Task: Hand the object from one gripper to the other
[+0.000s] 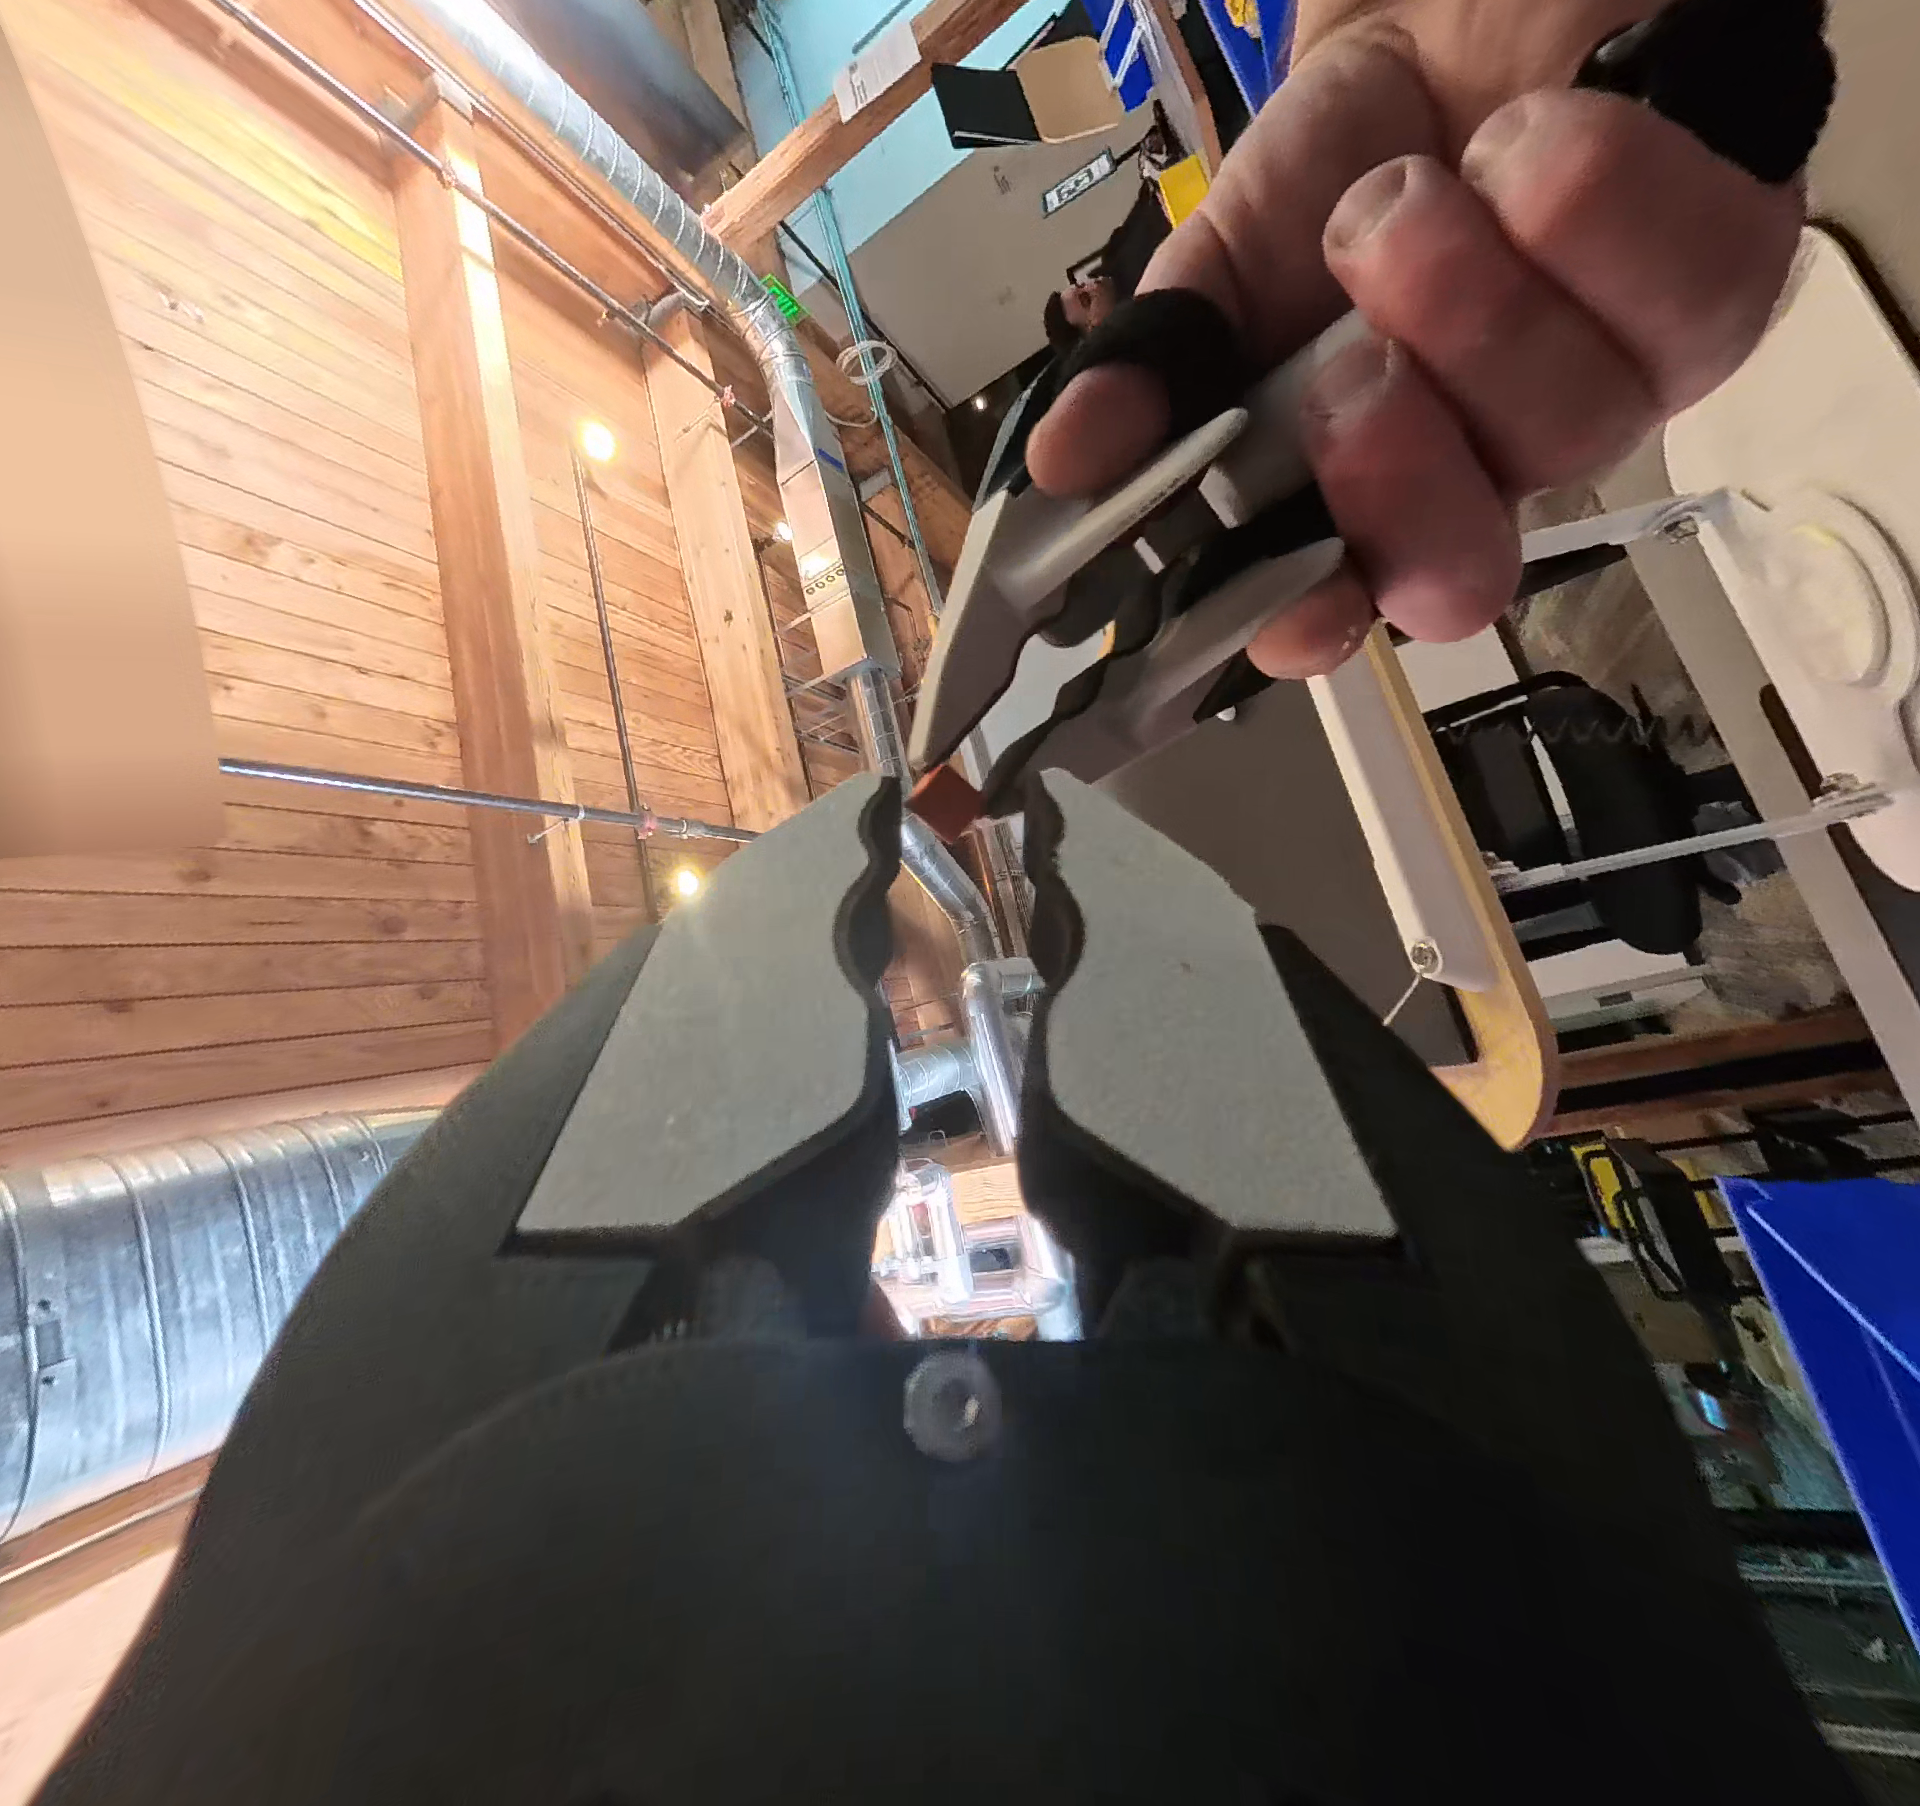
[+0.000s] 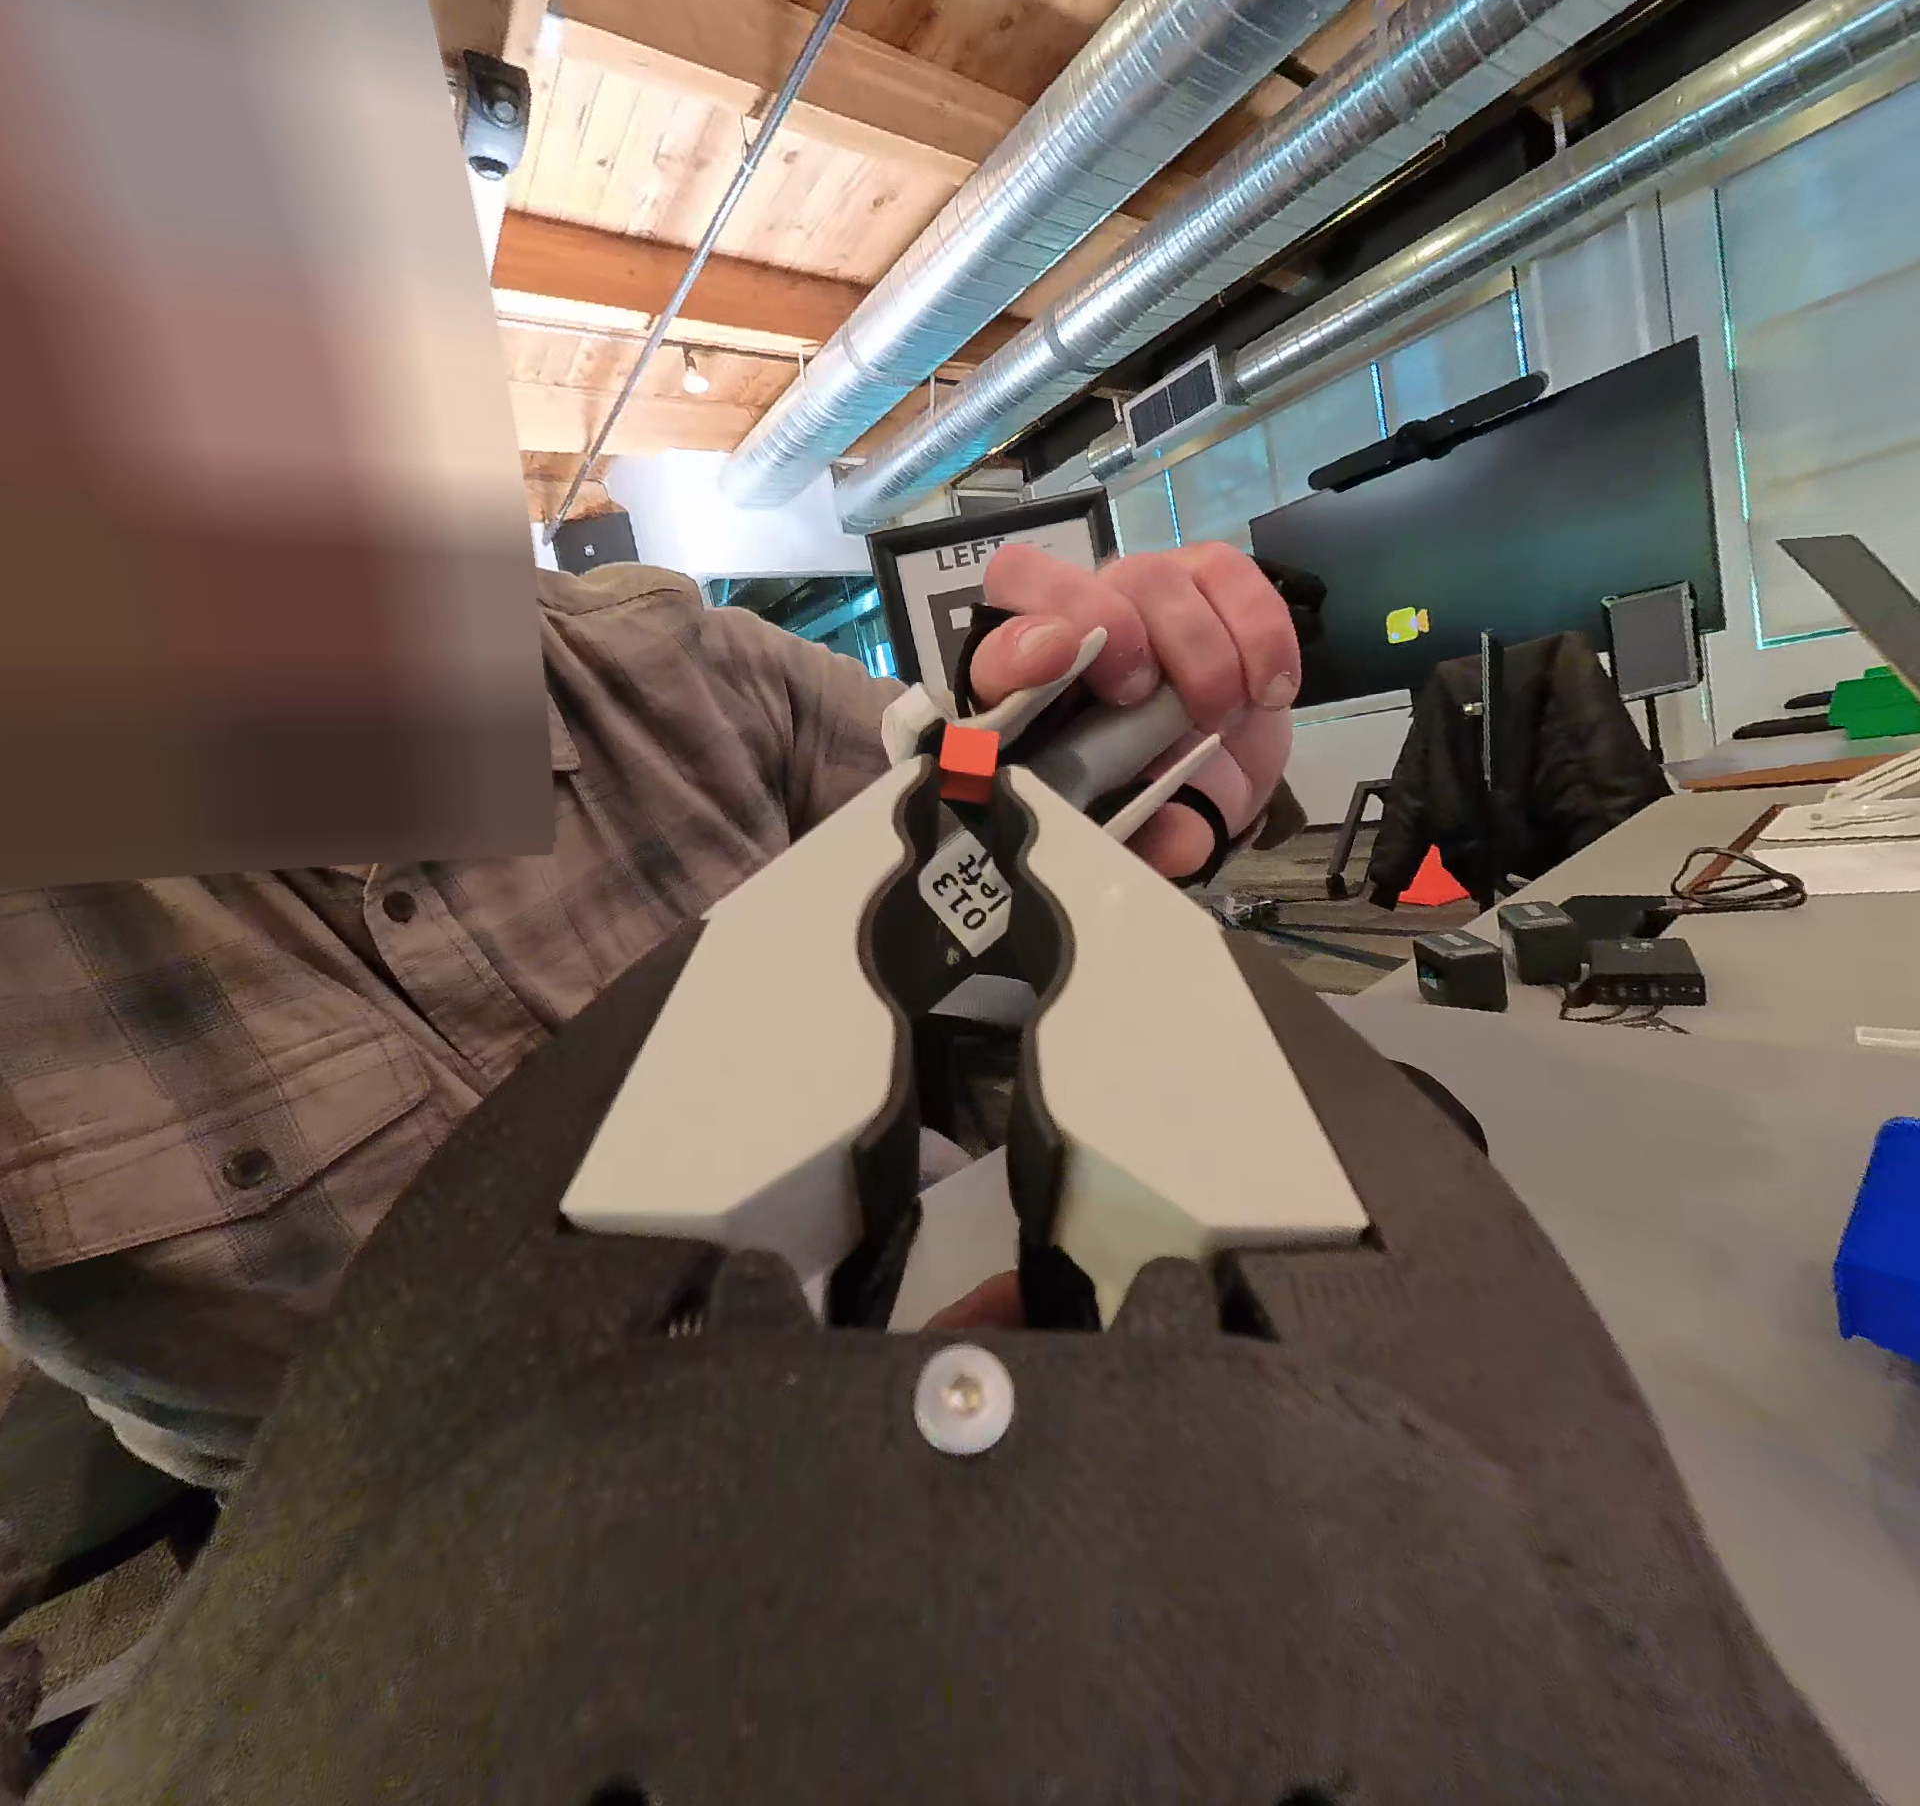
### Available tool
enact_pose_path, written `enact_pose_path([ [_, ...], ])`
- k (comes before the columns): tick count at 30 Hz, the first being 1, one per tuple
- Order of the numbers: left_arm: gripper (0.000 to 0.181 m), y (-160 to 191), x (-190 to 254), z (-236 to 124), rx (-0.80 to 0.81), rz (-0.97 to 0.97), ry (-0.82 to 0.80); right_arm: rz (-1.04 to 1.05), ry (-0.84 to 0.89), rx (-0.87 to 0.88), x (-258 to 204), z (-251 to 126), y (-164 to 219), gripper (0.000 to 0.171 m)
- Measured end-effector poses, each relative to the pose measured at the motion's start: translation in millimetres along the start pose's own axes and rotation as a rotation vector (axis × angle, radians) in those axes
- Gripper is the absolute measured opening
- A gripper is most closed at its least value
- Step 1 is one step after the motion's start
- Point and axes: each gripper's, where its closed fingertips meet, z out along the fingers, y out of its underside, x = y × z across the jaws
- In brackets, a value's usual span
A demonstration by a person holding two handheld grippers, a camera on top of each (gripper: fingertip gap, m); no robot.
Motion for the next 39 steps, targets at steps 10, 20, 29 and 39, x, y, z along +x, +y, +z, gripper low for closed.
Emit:
enact_pose_path([
  [10, 0.015, 6, 3, 4, -0.015, 0.036, 0.006, 0.033, 0.029, 0.051, 7, -6, -7, 0.006],
  [20, 0.014, 14, 5, 7, -0.031, 0.038, 0.009, 0.050, 0.068, 0.087, 15, -8, -13, 0.006],
  [29, 0.013, 19, 5, 7, -0.058, -0.014, 0.013, 0.037, 0.079, 0.098, 15, -7, -16, 0.012],
  [39, 0.013, 41, -8, 6, -0.113, -0.249, 0.031, -0.123, 0.236, 0.042, 23, -4, -24, 0.020],
])
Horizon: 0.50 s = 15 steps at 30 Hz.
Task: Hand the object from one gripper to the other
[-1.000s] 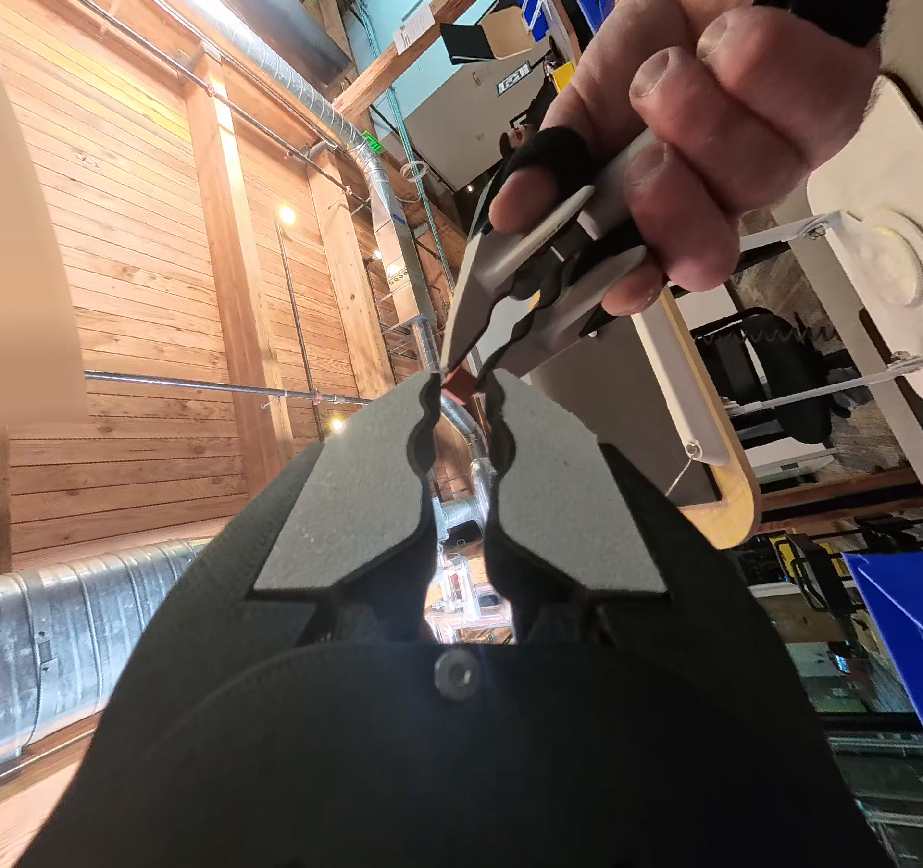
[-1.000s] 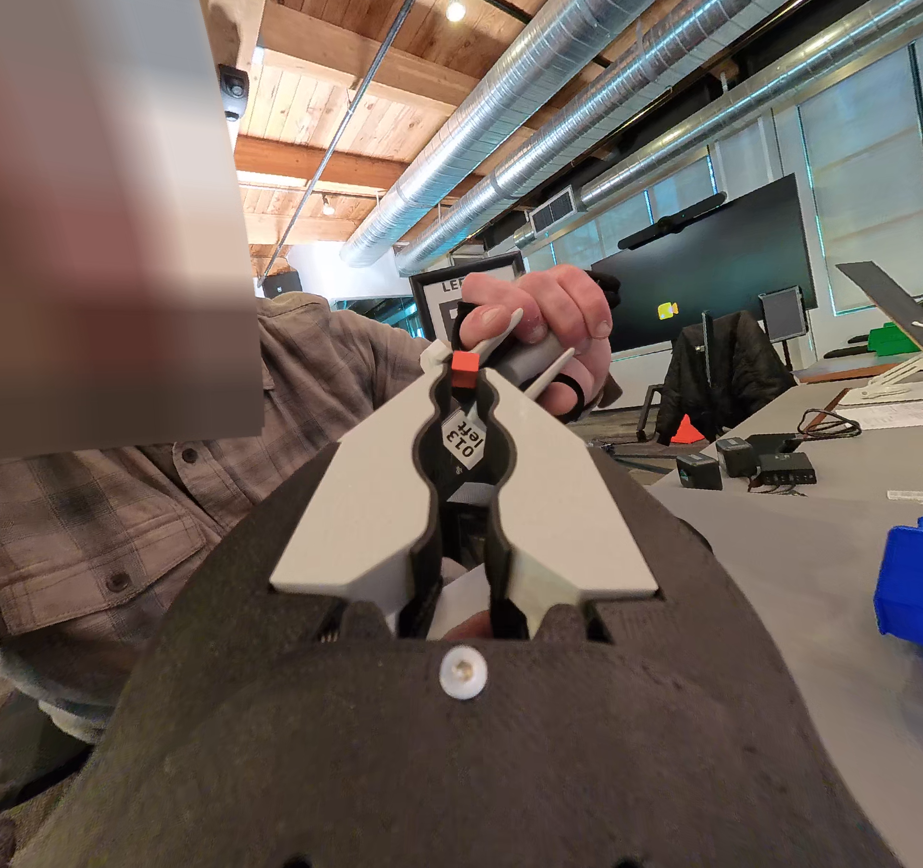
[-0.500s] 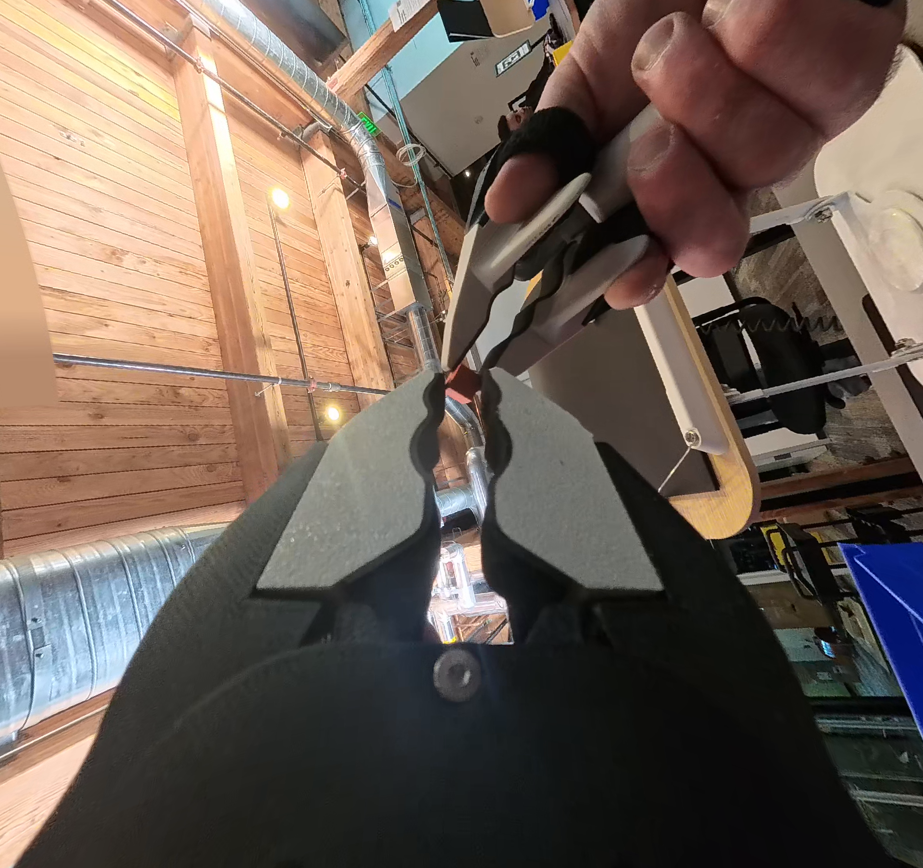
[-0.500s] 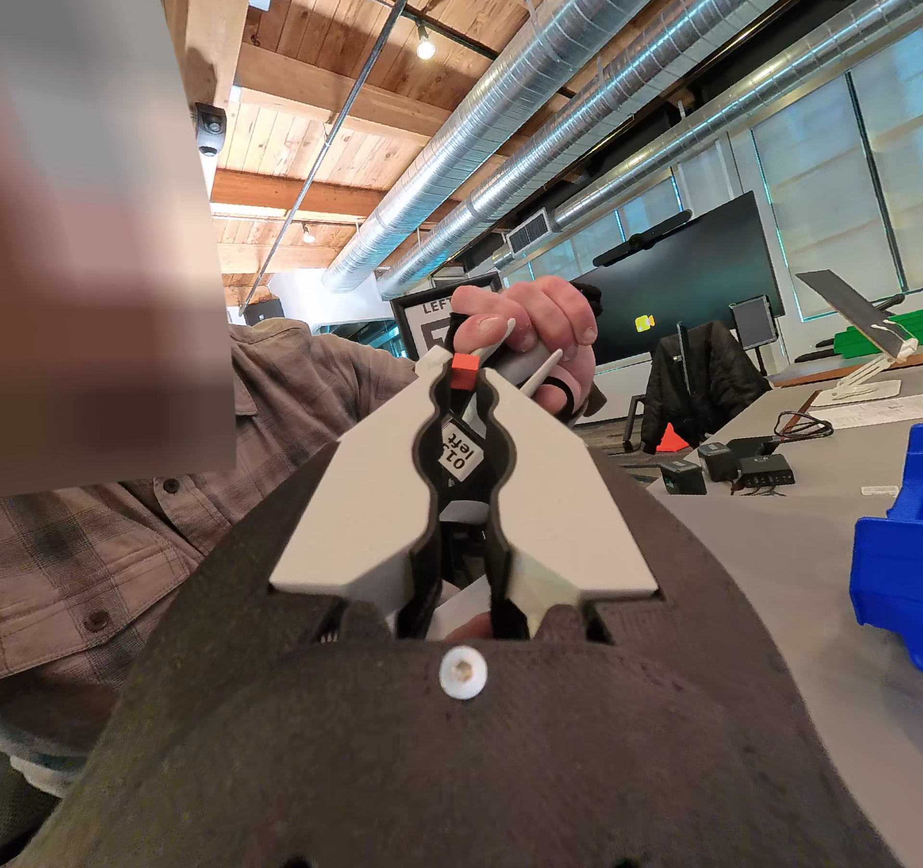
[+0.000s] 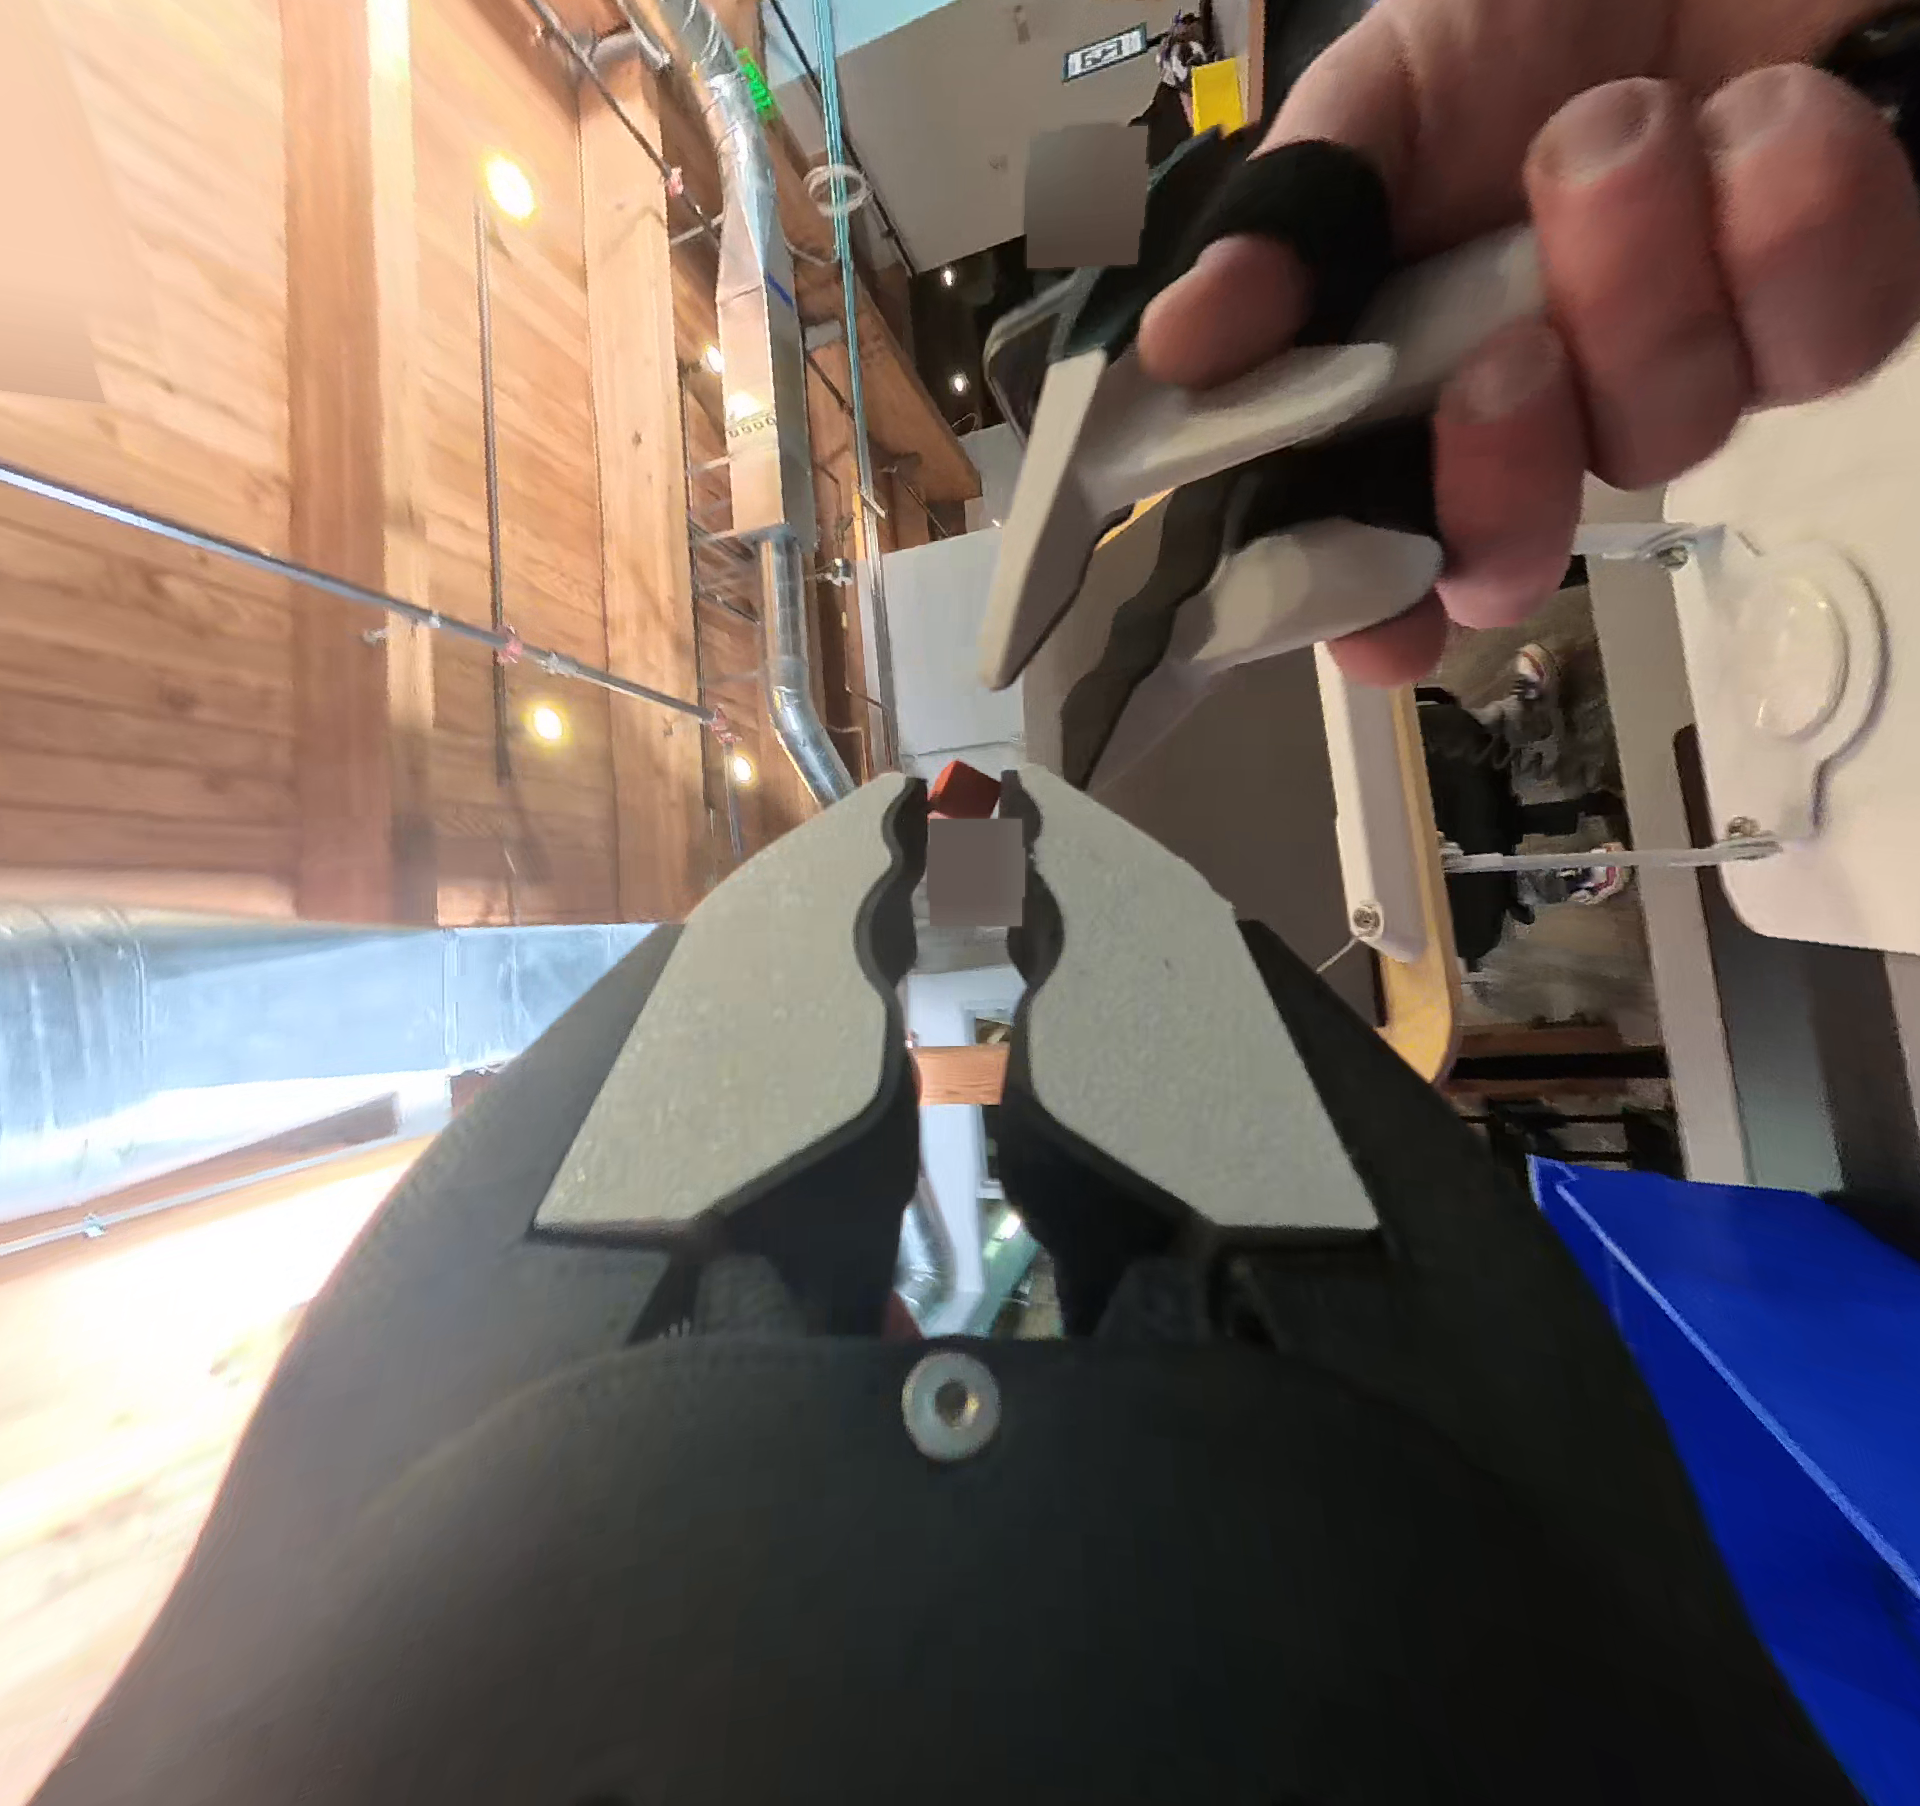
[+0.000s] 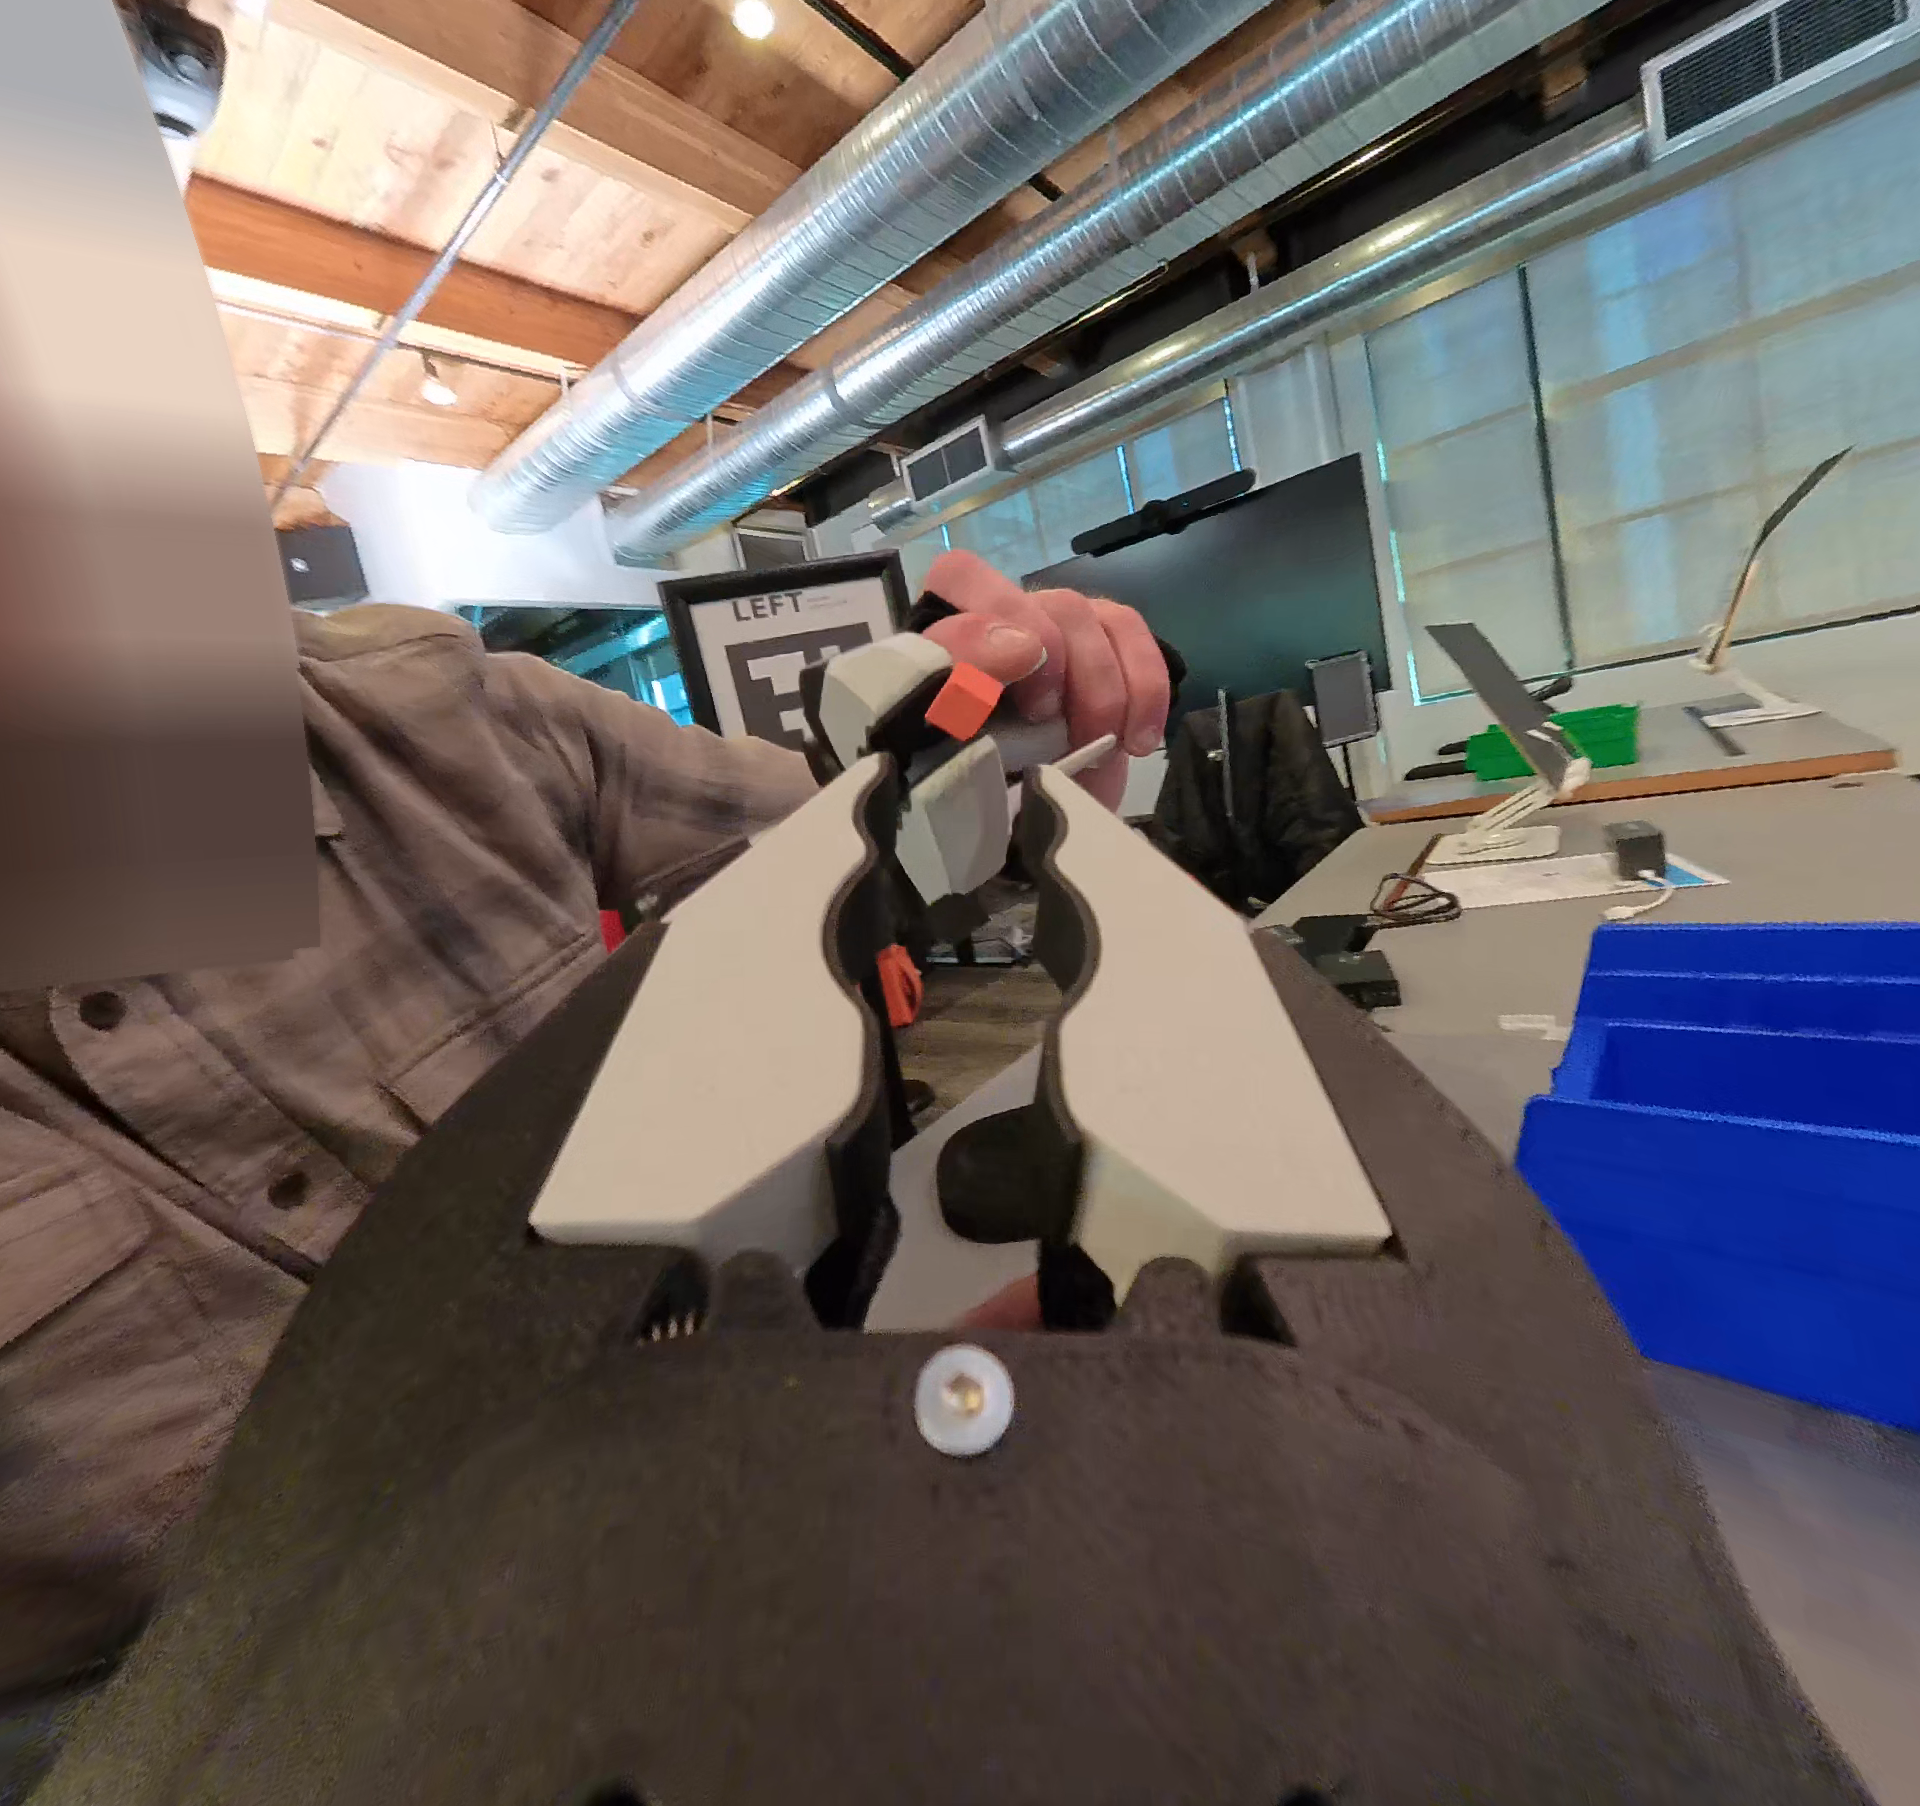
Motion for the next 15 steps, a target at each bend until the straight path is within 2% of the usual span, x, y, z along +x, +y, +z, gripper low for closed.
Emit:
enact_pose_path([
  [6, 0.012, 3.9, 1.6, 2.3, -0.030, -0.104, 0.066, -0.130, 0.091, -0.004, 3.7, 6.7, -7.5, 0.022],
  [15, 0.012, -2.9, 5.1, 4.2, -0.018, -0.110, 0.079, -0.133, 0.086, -0.006, 1.8, 9.8, -8.2, 0.014],
])
